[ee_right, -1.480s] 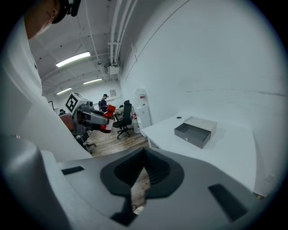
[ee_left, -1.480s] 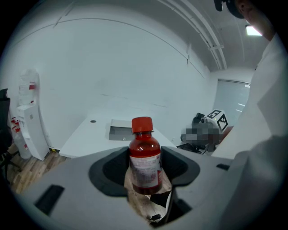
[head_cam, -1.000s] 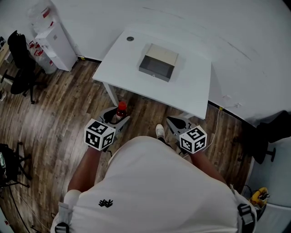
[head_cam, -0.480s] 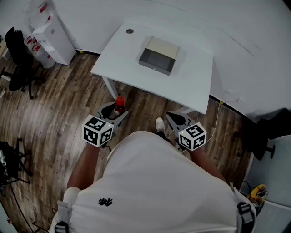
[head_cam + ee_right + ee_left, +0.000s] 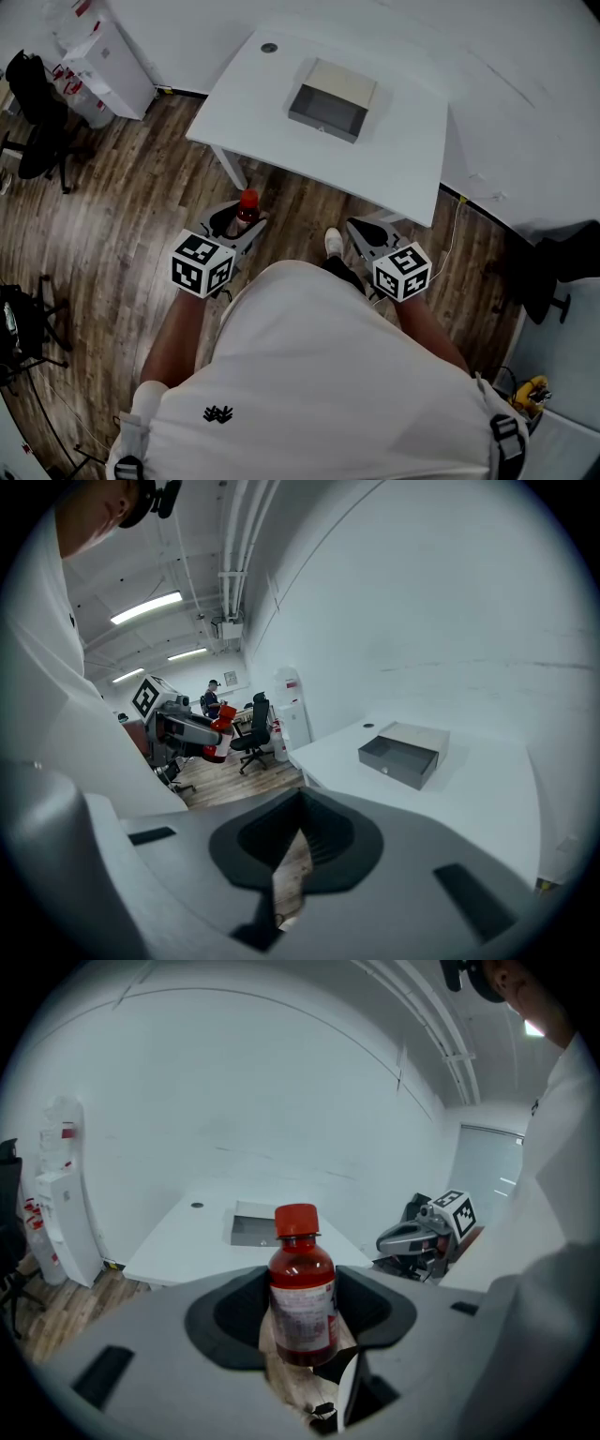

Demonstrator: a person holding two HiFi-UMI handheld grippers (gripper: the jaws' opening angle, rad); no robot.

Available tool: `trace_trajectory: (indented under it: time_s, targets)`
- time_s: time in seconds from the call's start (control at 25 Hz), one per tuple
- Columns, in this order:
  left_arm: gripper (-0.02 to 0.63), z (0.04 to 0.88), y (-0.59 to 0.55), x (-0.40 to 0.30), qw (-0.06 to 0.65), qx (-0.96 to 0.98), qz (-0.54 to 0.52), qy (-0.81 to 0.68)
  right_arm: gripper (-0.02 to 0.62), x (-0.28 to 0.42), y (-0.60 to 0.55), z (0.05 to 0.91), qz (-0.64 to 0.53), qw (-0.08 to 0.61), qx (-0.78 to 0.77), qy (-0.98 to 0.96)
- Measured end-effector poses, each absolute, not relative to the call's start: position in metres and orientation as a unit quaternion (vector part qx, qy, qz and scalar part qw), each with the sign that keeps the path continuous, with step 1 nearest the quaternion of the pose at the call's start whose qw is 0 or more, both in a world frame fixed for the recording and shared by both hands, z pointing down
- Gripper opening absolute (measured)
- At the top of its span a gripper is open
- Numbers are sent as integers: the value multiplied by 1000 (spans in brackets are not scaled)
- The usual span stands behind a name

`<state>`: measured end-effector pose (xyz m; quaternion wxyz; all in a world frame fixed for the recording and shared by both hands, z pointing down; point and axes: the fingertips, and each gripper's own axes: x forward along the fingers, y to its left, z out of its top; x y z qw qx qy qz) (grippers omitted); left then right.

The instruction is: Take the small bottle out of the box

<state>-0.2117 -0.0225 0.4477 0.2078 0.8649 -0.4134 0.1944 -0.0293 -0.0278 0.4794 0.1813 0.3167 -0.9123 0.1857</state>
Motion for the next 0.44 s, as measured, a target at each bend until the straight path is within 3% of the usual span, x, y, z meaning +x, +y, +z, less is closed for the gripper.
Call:
trace_trajectory:
  time_s: [0.44]
  targets:
    - [229, 452, -58, -196, 216, 859, 203, -417, 6, -13, -74, 484, 189, 181, 317, -912]
